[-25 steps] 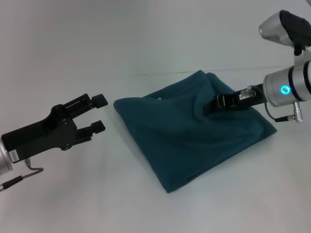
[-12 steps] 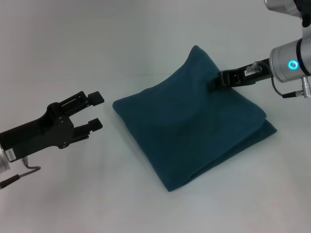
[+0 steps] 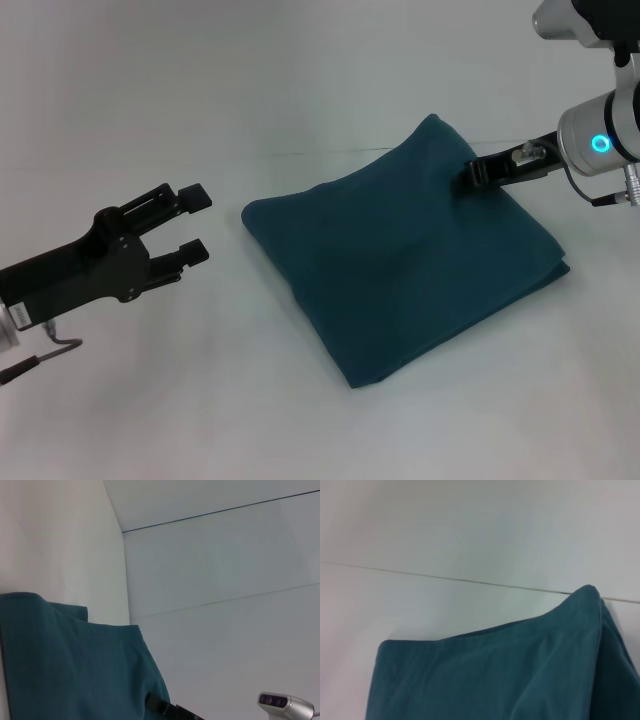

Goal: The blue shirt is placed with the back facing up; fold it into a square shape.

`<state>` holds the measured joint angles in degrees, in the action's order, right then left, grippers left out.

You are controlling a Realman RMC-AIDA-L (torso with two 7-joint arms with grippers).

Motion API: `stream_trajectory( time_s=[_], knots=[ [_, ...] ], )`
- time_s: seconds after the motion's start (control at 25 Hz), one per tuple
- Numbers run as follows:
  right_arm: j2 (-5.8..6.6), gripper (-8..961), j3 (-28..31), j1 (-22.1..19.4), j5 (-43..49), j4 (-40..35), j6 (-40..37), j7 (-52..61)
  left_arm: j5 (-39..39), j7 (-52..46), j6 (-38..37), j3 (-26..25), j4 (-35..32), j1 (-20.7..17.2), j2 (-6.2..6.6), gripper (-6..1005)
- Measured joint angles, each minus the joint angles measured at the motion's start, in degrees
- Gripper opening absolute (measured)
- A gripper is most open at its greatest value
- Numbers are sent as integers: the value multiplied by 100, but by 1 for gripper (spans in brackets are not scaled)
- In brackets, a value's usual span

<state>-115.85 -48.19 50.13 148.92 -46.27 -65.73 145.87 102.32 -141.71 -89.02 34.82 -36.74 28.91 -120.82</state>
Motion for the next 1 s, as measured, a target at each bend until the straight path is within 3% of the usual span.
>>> stream_trajectory(
  time_s=[0.64, 0.88, 1.0],
  knots=[
    [0, 52, -220, 26, 61, 381, 686, -7, -2, 4, 54, -1, 0, -6, -21, 910],
    [101, 52, -252, 122, 526, 762, 1122, 316, -2, 4, 67, -1, 0, -22, -20, 910],
    [120, 114, -253, 122, 804, 808, 1270, 515, -2, 4, 74, -1, 1, -31, -20, 910]
  ],
)
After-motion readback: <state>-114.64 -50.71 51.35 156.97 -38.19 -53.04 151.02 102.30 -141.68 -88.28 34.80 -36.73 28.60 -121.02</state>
